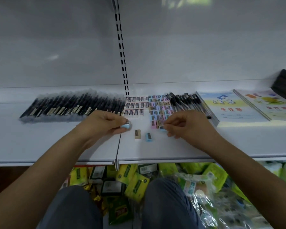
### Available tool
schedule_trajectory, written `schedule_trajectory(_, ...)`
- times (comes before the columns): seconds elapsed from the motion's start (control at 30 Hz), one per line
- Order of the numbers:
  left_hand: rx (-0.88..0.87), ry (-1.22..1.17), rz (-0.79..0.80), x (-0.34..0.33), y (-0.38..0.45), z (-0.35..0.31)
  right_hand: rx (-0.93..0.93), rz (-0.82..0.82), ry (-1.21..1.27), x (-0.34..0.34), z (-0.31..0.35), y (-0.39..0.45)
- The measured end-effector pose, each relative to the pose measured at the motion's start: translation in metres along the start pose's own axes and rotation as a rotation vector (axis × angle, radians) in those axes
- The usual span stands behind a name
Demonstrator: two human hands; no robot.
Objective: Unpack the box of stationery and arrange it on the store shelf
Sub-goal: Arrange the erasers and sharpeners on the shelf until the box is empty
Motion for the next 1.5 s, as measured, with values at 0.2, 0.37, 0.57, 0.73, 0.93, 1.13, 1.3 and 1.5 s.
schedule_trajectory(0.2, -0.212, 0.514, 0.098, 0.004, 0.004, -0.004, 0.131, -0.029, -0.346, -0.017, 0.002, -0.007)
schedule_trajectory(0.37, -0.319, 0.862, 0.317, 0.002, 0.01, -0.02, 0.156, -0.035, -0.506, -0.018, 0.001, -0.005)
schedule_trajectory(0.57, -0.389, 0.922, 0.262, -0.005, 0.008, -0.018, 0.326, 0.103, -0.508, -0.019, 0.01, -0.003)
schedule_trajectory(0.73, -0.462, 1.063, 0.214, -0.016, -0.001, -0.004, 0.35, 0.227, -0.496, -0.039, 0.014, 0.001)
schedule_trajectory(0.93, -0.542, 0.972, 0.17, -0.036, -0.003, -0.004, 0.336, 0.202, -0.486, -0.042, 0.02, 0.005)
schedule_trajectory(1.13, -0.588, 0.941, 0.186, -0.055, -0.004, -0.01, 0.307, 0.176, -0.46, -0.025, 0.015, -0.001)
schedule_trajectory(1.3, -0.606, 0.955, 0.158, -0.058, 0.0, -0.012, 0.246, 0.017, -0.452, 0.019, 0.008, 0.006)
schedule_trajectory(1.5, -0.598, 0.999, 0.116, -0.056, 0.006, -0.009, 0.171, 0.033, -0.523, 0.034, -0.009, 0.021)
Point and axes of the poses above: each hand's wrist, its own y-axis towards the middle knuckle, its own x-axis out of the back of the hand, z = x × y, the point moved 4 cm from there along y, towards the middle knuckle, and after that the axes turned 3 degrees about y, right-handed, at the moved point
